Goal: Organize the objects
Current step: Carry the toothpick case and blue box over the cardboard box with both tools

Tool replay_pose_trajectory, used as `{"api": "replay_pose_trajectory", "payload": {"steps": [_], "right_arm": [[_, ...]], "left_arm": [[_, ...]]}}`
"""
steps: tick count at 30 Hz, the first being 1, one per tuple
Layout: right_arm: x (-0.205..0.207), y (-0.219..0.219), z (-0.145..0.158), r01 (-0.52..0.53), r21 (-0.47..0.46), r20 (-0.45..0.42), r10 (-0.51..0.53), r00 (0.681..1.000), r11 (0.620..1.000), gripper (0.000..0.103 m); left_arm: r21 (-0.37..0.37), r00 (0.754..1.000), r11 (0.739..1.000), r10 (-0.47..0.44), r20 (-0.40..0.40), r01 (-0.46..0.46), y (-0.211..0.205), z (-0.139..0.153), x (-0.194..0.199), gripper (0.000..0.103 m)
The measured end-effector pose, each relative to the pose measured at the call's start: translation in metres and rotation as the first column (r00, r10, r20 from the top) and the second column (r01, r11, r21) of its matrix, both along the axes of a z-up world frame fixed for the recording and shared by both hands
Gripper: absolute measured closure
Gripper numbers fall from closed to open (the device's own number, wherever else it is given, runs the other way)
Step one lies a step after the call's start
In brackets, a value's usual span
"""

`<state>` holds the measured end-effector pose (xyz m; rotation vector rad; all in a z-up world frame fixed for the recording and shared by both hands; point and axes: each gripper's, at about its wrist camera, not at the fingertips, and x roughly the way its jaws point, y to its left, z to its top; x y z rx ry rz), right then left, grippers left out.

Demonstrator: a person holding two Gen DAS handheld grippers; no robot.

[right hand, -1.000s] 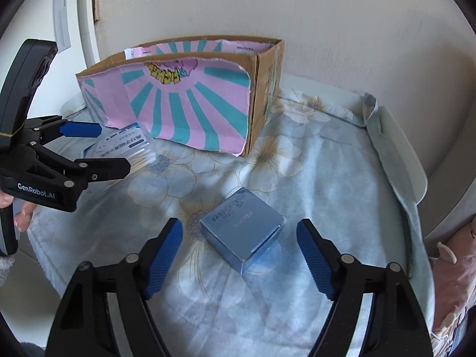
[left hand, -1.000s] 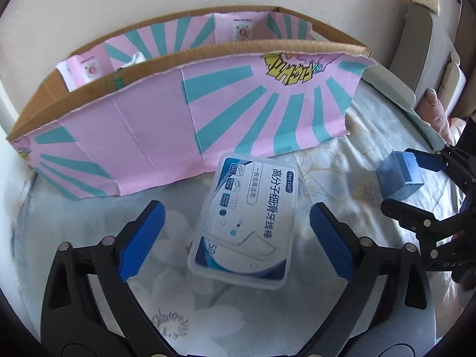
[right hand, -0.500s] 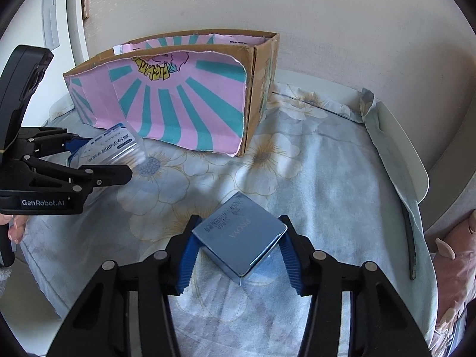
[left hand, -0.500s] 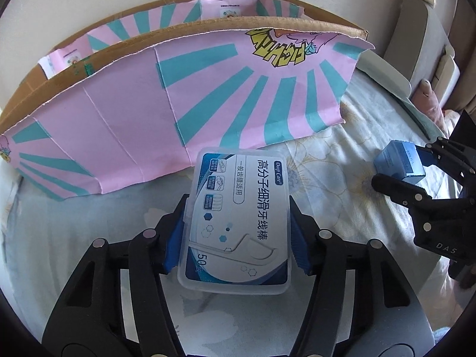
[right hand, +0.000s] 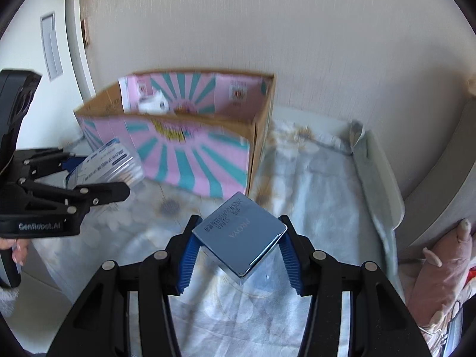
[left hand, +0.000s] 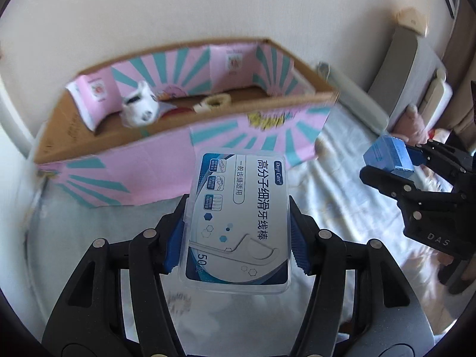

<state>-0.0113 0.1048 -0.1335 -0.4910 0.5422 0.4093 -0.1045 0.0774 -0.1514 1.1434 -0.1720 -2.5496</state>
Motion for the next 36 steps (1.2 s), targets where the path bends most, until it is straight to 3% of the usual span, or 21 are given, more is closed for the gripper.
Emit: {"api": "replay_pose_trajectory", "payload": {"steps": [4, 10, 14, 25, 36], "right_arm": [[-0.015, 0.012, 0.035, 0.039, 0.032, 0.004, -0.039, 0.999, 0.999, 0.056], [-0.033, 0.033, 0.07, 0.085, 0.081, -0.001, -0.085, 0.996, 0.993, 0.056], [-0.036, 0.047, 0.08, 0.073, 0.09, 0.004, -0.074, 0.997, 0.993, 0.056], [-0.009, 0.08, 0.102, 0.046, 0.067, 0.053, -0.049, 0.997, 0.997, 0.056], [0.066, 0.121, 0.115, 0.034, -0.01, 0.011, -0.034, 0.999, 0.999, 0.056]], "left_arm": [[0.048, 0.997, 0.997, 0.063, -0.054, -0.061, 0.002, 0.046, 0.017, 0.047], [-0.035, 0.985, 0.99, 0.13, -0.109, -0.134, 0.005, 0.098, 0.047, 0.047], [-0.038, 0.975, 0.984, 0.166, -0.148, -0.174, -0.004, 0.12, 0.054, 0.047], [-0.044, 0.963, 0.979, 0.185, -0.196, -0.197, -0.037, 0.159, 0.049, 0.047], [-0.044, 0.971, 0.981, 0.178, -0.157, -0.187, -0.092, 0.179, -0.006, 0.047]]}}
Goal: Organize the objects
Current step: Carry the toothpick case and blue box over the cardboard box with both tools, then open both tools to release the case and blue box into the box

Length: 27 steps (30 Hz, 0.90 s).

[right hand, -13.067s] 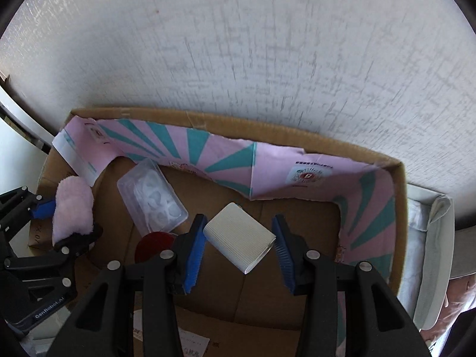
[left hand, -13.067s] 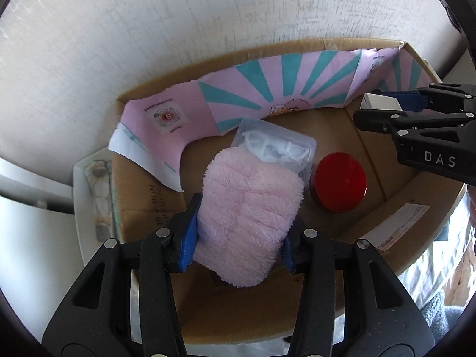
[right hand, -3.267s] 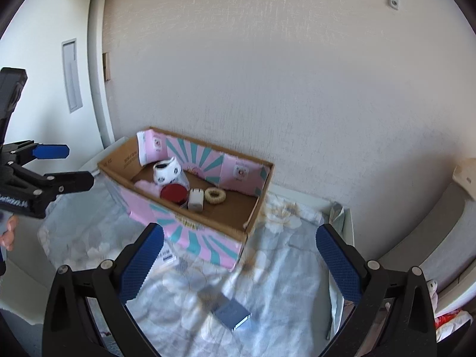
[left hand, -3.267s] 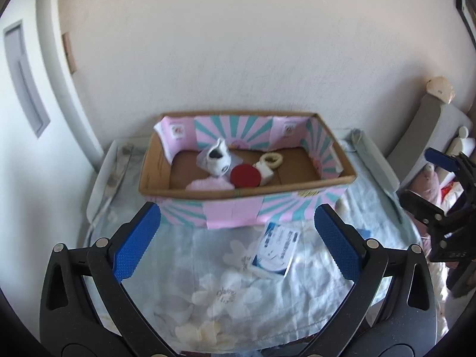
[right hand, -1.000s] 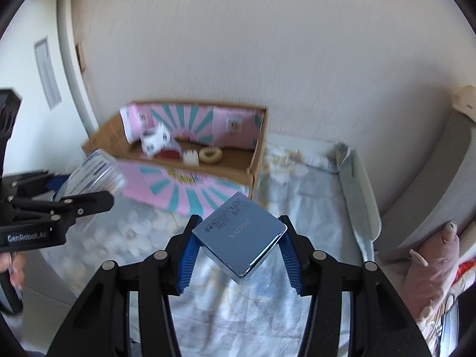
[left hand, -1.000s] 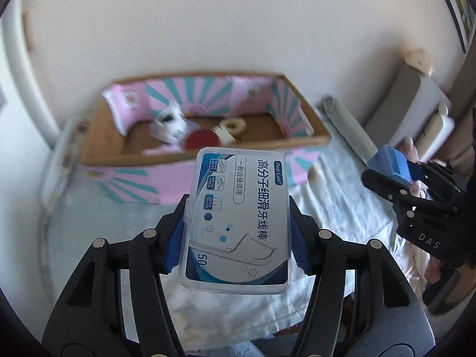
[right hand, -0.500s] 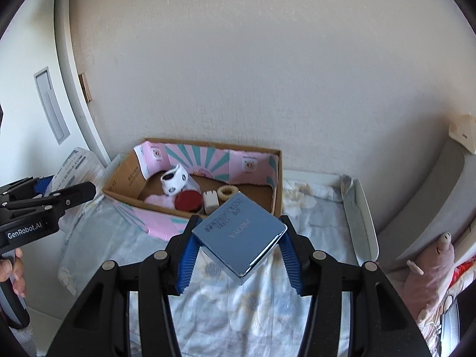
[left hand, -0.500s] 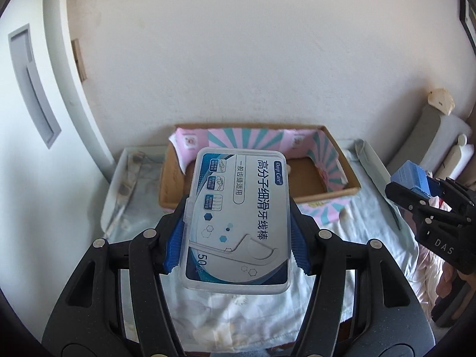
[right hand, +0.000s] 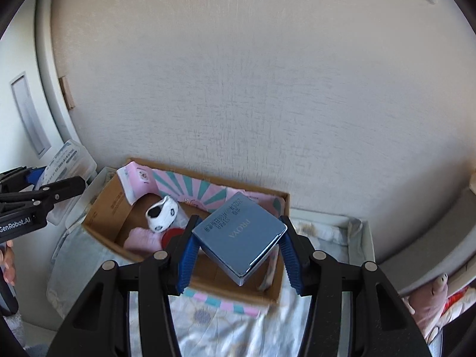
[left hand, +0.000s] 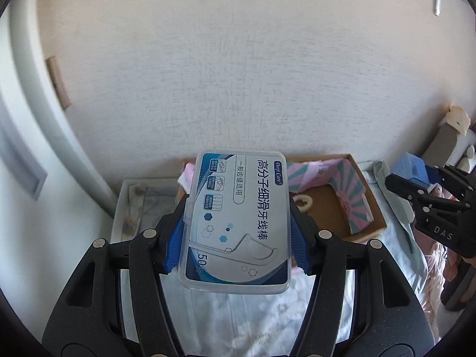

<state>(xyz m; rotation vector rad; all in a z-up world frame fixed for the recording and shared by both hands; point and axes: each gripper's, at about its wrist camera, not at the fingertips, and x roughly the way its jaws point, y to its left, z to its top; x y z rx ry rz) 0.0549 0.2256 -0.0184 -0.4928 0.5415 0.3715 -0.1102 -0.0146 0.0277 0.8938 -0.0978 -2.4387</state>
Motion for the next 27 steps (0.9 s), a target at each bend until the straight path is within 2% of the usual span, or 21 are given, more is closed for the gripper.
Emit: {"api": "replay_pose_trajectory", "payload": {"steps": [7, 16, 21, 27], "right_arm": [[0.047, 0.022, -0.013, 0.006, -0.044, -0.079, -0.01, 0.997, 0.999, 0.056], [0.089, 0.031, -0.068, 0.006, -0.143, -0.191, -0.034, 0.981, 0.99, 0.056], [0.095, 0.026, -0.091, -0.004, -0.186, -0.226, -0.039, 0.973, 0.983, 0.056], [0.094, 0.021, -0.101, -0.023, -0.214, -0.248, -0.032, 0.968, 0.977, 0.056]], "left_arm": [[0.032, 0.997, 0.999, -0.018, 0.073, 0.016, -0.032, -0.011, -0.049, 0.047], [0.086, 0.978, 0.993, -0.091, 0.186, 0.076, -0.049, -0.052, -0.102, 0.047], [0.116, 0.96, 0.987, -0.14, 0.244, 0.115, -0.049, -0.074, -0.125, 0.047], [0.132, 0.924, 0.977, -0.2, 0.326, 0.166, -0.044, -0.098, -0.143, 0.047]]}}
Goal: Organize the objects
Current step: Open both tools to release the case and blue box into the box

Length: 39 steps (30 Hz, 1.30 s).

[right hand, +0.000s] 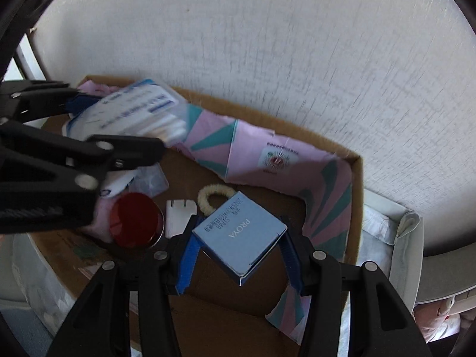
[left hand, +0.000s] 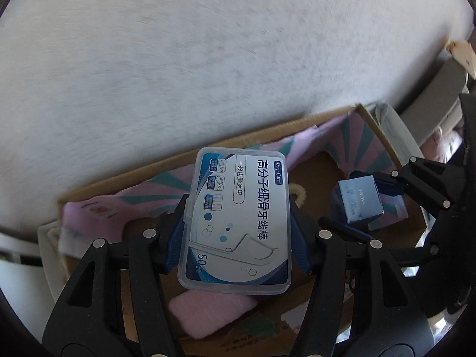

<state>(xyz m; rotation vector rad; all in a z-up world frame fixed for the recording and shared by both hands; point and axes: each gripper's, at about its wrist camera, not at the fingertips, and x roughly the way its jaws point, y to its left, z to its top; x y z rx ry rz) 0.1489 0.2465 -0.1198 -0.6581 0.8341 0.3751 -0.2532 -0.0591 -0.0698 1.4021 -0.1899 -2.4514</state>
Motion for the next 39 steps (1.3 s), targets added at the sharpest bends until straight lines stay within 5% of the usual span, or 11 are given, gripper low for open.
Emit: {"api": "replay_pose_trajectory", "payload": {"steps": [13, 16, 18, 21, 30, 39], "right_arm": [[-0.009, -0.008, -0.003, -0.051, 0.014, -0.108, 0.052, 0.993, 0.999, 0.056], [-0.009, -0.01, 0.0, -0.056, 0.033, -0.146, 0.06, 0.987, 0.998, 0.052], [-0.012, -0.011, 0.004, -0.072, 0.057, -0.162, 0.081, 0.984, 0.996, 0.04], [-0.017, -0.01, 0.007, -0.086, 0.049, -0.154, 0.093, 0.984, 0.995, 0.0], [-0.023, -0.02, 0.016, -0.047, 0.09, -0.137, 0.059, 0.989, 0.995, 0.0], [-0.055, -0.028, 0.055, -0.072, 0.073, -0.08, 0.078, 0.994, 0.995, 0.0]], "left_arm": [[0.049, 0.998, 0.998, -0.027, 0.049, 0.025, -0.005, -0.016, -0.006, 0.045], [0.071, 0.998, 0.997, -0.011, 0.054, 0.007, -0.011, -0.014, -0.007, 0.001], [0.077, 0.999, 0.997, -0.021, 0.033, 0.018, -0.012, -0.01, -0.007, 0.0], [0.07, 0.999, 0.997, -0.017, 0.027, 0.015, -0.015, -0.009, -0.006, 0.0], [0.052, 1.0, 0.999, -0.005, 0.02, 0.004, -0.019, -0.007, 0.009, 0.0], [-0.008, 0.998, 1.0, 0.03, -0.05, -0.03, 0.022, 0.029, 0.022, 0.0]]}}
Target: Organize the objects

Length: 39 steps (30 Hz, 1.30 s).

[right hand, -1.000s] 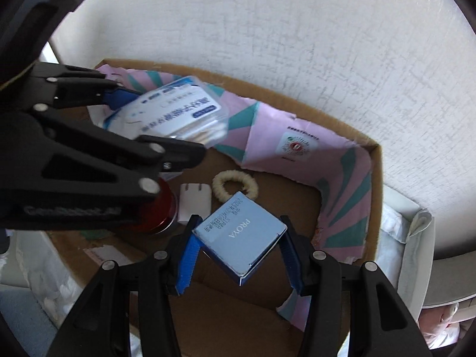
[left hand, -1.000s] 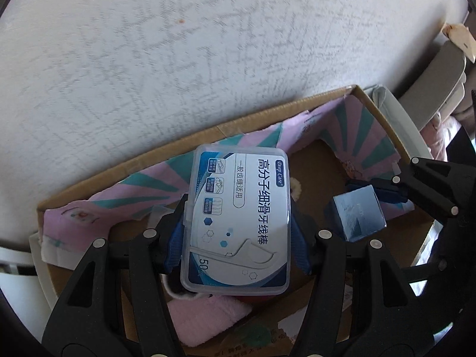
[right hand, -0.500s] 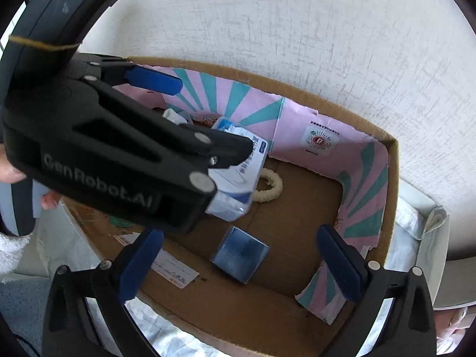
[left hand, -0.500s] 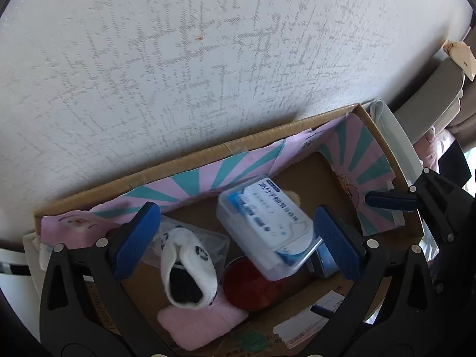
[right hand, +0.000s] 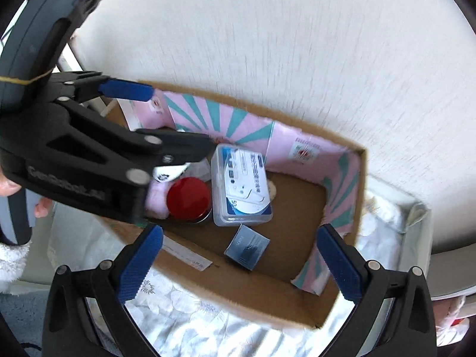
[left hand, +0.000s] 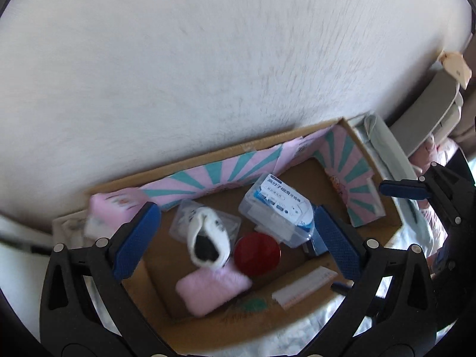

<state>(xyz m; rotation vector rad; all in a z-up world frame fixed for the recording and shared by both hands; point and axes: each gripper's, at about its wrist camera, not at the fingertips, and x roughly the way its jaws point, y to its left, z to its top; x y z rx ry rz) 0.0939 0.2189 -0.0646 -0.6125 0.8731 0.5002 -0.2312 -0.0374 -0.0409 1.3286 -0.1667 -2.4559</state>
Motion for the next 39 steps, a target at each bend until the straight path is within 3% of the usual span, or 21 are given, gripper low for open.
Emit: {"api": "replay_pose_trajectory", "payload": {"steps": [7, 12, 15, 20, 27, 39], "right_arm": [[-0.042, 0.018, 0.055, 0.088, 0.07, 0.085, -0.093, 0.992, 0.994, 0.0], [-0.077, 0.01, 0.072, 0.175, 0.139, 0.121, -0.192, 0.974, 0.975, 0.0], [-0.088, 0.001, 0.077, 0.207, 0.139, 0.134, -0.226, 0.965, 0.968, 0.0], [-0.104, -0.018, 0.079, 0.235, 0.198, 0.164, -0.269, 0.949, 0.951, 0.0], [-0.123, -0.035, 0.082, 0.258, 0.244, 0.219, -0.312, 0.924, 0.935, 0.0], [-0.126, -0.041, 0.088, 0.272, 0.249, 0.233, -0.33, 0.915, 0.93, 0.0]], "left_arm": [[-0.017, 0.987, 0.995, 0.094, -0.133, -0.098, 0.014, 0.063, 0.07, 0.0], [-0.011, 0.954, 0.983, 0.175, -0.243, -0.183, 0.023, 0.098, 0.131, 0.0], [-0.047, 0.928, 0.966, 0.229, -0.293, -0.253, 0.033, 0.101, 0.158, 0.0], [-0.029, 0.898, 0.948, 0.292, -0.328, -0.318, 0.043, 0.097, 0.199, 0.0], [-0.052, 0.899, 0.949, 0.276, -0.34, -0.311, 0.057, 0.086, 0.225, 0.0], [-0.061, 0.907, 0.96, 0.237, -0.349, -0.275, 0.069, 0.09, 0.222, 0.0]]}}
